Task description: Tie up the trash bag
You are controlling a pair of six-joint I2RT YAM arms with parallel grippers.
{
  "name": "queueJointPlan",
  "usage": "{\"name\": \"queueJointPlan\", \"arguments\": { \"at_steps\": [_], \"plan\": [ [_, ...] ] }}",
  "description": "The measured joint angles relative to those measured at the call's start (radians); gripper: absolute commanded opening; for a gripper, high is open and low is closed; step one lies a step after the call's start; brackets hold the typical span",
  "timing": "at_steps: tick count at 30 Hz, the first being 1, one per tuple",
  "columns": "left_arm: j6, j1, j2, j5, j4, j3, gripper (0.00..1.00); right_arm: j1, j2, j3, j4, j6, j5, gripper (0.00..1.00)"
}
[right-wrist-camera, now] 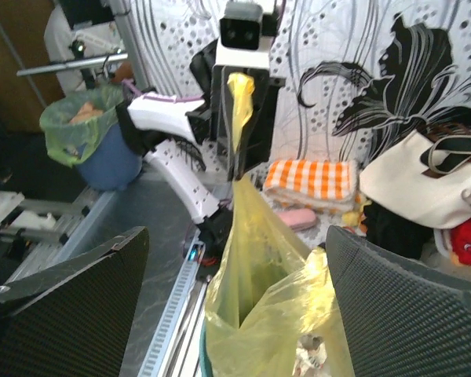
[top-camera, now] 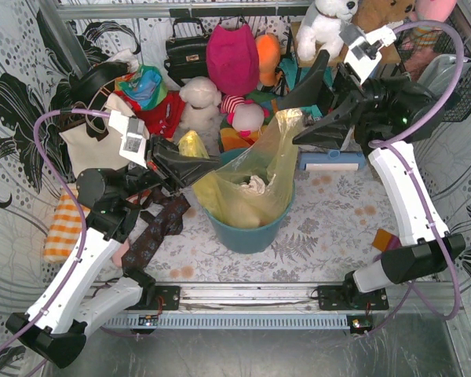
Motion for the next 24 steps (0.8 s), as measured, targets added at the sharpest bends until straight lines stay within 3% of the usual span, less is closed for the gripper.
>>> {"name": "queueJointPlan", "arguments": {
  "at_steps": [5,12,17,24],
  "plan": [
    [-0.009,0.0,0.005,0.005,0.016,0.0,0.0,0.0,0.008,-0.029,0.196,0.148,-0.078,0.92],
    [-0.014,0.0,0.01,0.007,0.024,0.0,0.0,-0.003,-0.017,-0.084,-0.039,-0.091,-0.11,0.93],
    [-0.014,0.0,0.014,0.007,0.024,0.0,0.0,-0.021,0.014,-0.016,-0.182,-0.203,-0.11,0.95],
    [-0.014,0.0,0.018,0.008,0.031,0.0,0.0,-0.024,0.089,0.038,-0.065,-0.108,-0.119,0.97]
  ]
}}
